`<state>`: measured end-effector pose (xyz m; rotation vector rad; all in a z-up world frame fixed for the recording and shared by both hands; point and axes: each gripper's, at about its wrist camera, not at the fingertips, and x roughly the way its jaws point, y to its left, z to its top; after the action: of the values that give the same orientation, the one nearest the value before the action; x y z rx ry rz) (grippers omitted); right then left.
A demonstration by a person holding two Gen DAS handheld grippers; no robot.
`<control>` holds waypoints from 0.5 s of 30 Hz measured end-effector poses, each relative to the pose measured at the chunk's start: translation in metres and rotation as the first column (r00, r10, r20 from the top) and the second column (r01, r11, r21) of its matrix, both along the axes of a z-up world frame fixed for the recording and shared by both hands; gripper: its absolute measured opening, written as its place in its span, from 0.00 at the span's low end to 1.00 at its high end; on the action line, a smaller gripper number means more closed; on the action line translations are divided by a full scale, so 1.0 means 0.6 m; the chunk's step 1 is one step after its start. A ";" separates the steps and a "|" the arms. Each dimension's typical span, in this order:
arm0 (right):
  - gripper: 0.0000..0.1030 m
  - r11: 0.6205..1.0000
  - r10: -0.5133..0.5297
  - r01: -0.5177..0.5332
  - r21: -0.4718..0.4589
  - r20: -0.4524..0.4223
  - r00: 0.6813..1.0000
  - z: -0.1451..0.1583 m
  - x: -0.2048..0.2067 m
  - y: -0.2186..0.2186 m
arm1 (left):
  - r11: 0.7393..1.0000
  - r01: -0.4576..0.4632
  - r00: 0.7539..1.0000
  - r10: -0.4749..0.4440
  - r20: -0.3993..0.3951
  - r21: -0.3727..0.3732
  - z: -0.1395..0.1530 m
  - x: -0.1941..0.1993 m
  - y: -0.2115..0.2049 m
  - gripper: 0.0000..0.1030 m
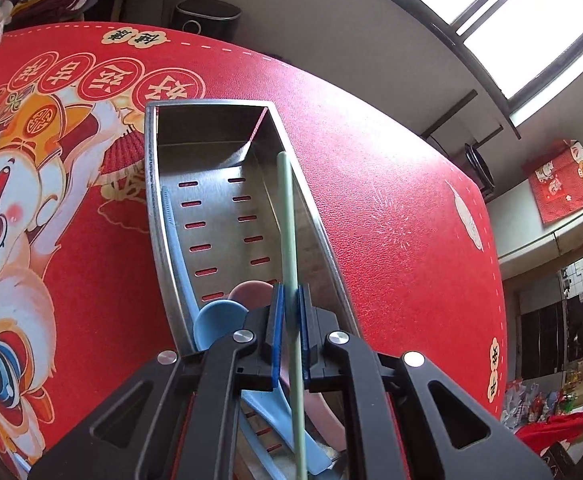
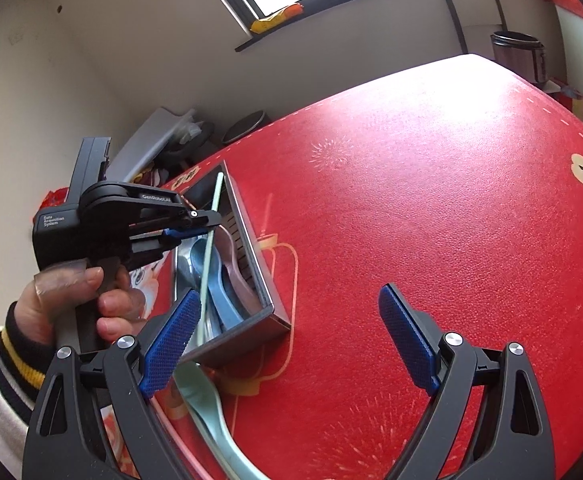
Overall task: Organize utensils
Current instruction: 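Lower the pale green chopstick with the left tool into the tray and open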
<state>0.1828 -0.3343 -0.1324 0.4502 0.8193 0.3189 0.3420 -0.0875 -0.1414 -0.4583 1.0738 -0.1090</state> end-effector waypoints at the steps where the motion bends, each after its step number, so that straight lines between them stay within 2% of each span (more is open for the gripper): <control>1: 0.85 1.000 -0.001 0.001 0.002 -0.001 1.000 0.000 -0.001 0.000 | 1.000 0.002 1.000 -0.002 0.001 -0.005 0.000 0.002 -0.003 0.07; 9: 0.85 1.000 0.009 -0.009 0.007 -0.004 1.000 0.004 -0.004 0.004 | 1.000 0.020 1.000 -0.020 0.001 -0.001 0.005 0.008 -0.021 0.06; 15: 0.85 1.000 0.011 -0.011 0.013 -0.006 1.000 0.004 -0.003 0.007 | 0.998 0.017 1.000 -0.018 -0.016 -0.052 -0.004 0.012 -0.011 0.06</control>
<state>0.1812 -0.3301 -0.1298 0.4588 0.8261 0.3337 0.3494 -0.0939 -0.1438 -0.4975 1.0938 -0.1492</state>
